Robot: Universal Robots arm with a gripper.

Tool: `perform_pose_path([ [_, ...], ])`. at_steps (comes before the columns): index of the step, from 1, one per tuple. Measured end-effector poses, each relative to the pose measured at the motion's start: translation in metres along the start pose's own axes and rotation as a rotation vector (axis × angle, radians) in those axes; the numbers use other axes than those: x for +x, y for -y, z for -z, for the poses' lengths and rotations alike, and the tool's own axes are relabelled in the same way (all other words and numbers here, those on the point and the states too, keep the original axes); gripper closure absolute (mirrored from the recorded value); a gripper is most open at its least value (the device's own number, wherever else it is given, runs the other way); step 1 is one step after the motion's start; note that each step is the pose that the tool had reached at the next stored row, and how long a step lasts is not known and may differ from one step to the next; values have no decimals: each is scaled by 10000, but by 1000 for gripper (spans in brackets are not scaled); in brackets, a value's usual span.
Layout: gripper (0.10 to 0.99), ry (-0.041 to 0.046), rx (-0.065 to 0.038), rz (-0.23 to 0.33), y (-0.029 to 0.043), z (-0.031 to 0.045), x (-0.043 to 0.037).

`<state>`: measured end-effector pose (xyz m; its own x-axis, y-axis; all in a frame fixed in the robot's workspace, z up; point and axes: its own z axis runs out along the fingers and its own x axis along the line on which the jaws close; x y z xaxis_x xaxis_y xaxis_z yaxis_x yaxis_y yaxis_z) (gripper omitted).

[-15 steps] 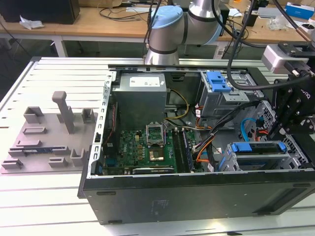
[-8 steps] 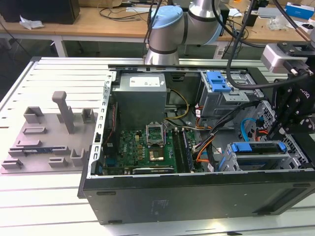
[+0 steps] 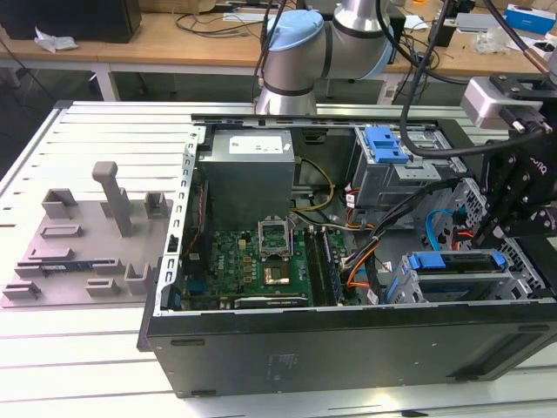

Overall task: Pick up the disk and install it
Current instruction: 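Insert the first disk wire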

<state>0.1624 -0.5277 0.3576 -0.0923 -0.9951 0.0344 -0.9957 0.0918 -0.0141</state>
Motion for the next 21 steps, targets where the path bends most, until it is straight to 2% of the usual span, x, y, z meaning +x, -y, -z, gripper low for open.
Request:
perform_pose_path([
  [9, 918, -73, 5, -57, -2, -5, -37],
  [16, 918, -267, 15, -261, -2, -19, -72],
  [21, 918, -279, 18, -264, -1, -18, -74],
])
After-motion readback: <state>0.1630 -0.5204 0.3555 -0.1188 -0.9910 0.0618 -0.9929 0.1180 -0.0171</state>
